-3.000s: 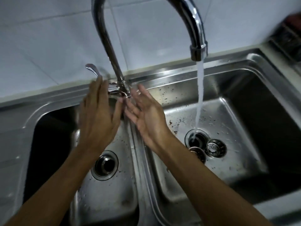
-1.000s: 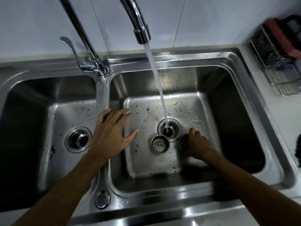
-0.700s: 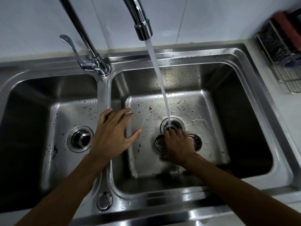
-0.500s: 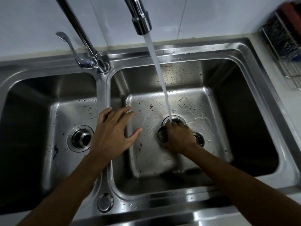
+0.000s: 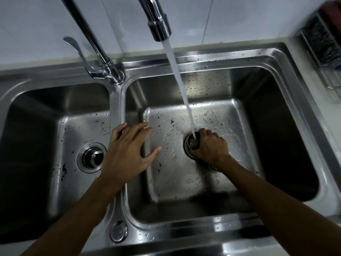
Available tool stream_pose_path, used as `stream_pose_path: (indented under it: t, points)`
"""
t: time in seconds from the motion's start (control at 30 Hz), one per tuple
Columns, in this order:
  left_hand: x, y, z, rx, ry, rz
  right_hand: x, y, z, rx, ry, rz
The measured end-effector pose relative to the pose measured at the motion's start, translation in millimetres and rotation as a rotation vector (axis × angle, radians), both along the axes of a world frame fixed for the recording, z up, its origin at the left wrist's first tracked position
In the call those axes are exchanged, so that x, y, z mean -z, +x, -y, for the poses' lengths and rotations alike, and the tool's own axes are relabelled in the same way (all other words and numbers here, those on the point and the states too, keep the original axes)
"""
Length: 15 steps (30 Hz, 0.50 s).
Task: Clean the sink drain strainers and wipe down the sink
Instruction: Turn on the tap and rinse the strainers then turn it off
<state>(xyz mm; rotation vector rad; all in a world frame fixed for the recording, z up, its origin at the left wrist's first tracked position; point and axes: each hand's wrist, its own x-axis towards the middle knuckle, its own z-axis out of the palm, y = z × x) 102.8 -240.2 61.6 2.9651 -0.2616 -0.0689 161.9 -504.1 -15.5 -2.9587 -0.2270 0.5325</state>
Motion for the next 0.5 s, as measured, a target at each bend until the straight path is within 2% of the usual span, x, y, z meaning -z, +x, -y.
stream_pose_path:
  t: [0.27,0.37,0.5]
  points:
    - [0,0,0,0.005,-0.003,0.011,-4,-2,6,0.077,0.169,-0.046]
    - [0,0,1,0.006,-0.001,0.012,-7,-1,13,0.008,0.040,-0.033]
    - [0,-1,0,0.015,-0.006,0.040,-16,-1,19,-0.136,-0.162,0.117]
